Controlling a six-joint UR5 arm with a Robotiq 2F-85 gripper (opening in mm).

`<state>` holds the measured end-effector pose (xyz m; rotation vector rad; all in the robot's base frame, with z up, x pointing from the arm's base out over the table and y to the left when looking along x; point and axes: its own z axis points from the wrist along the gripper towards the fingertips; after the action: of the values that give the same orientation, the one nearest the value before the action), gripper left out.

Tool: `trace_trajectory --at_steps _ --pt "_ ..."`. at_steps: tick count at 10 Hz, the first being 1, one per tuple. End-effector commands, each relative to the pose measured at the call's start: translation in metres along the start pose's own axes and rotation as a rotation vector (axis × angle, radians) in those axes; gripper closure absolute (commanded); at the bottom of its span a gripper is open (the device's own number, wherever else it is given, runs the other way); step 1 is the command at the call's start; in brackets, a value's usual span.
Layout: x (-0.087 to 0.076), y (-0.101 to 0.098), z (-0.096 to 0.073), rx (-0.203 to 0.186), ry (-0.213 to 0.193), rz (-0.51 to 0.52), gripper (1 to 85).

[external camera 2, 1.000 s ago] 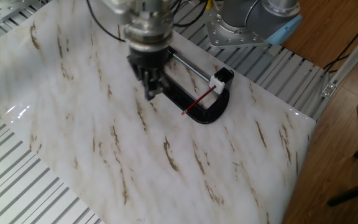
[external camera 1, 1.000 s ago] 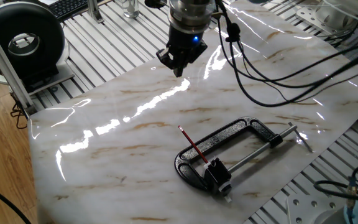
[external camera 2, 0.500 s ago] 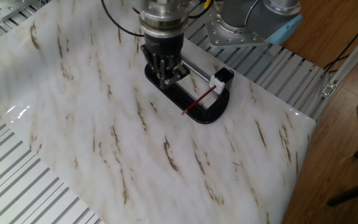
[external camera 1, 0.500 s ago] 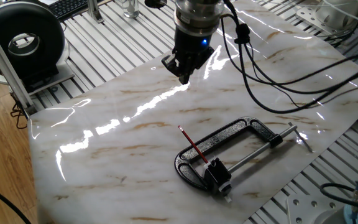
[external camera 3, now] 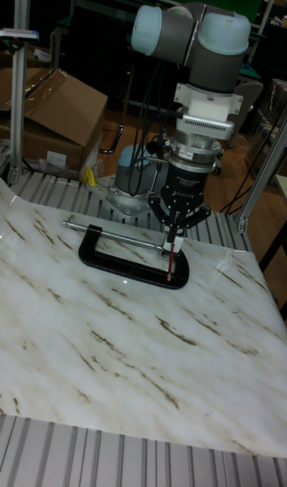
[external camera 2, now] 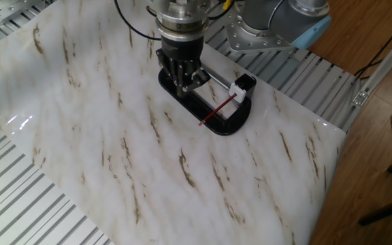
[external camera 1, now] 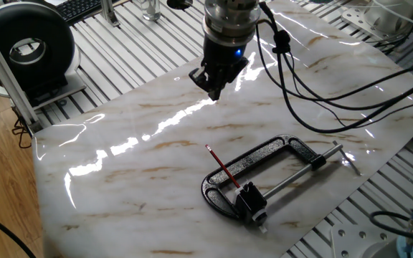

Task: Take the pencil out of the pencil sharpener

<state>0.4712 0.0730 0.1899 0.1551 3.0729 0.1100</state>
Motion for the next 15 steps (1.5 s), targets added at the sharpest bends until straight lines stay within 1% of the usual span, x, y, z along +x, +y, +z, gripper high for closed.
trace_trajectory --at_steps 1,2,4,5,6,7,9,10,12,13,14,15 --pt "0.012 0.005 0.0 -0.022 0.048 -0.034 84.7" --pt "0.012 0.006 0.0 -0.024 0.048 -0.04 84.7" --pt "0.01 -0.001 0.0 0.003 0.043 -0.044 84.7" --pt "0.012 -0.002 0.0 0.007 0.05 -0.034 84.7" --pt "0.006 0.0 0.0 -0.002 0.025 0.0 84.7" --pt "-0.002 0.0 0.0 -0.001 -0.007 0.032 84.7" --pt "0.006 0.003 0.0 -0.011 0.025 0.073 84.7" --pt "0.005 0.007 0.0 -0.029 0.025 0.074 84.7" --pt "-0.002 0.009 0.0 -0.034 -0.002 0.062 84.7" --pt "-0.005 0.006 0.0 -0.024 -0.016 0.05 84.7" --pt "-0.01 0.007 0.006 -0.027 -0.03 0.041 84.7" --pt "-0.012 0.008 0.01 -0.023 -0.027 0.04 84.7"
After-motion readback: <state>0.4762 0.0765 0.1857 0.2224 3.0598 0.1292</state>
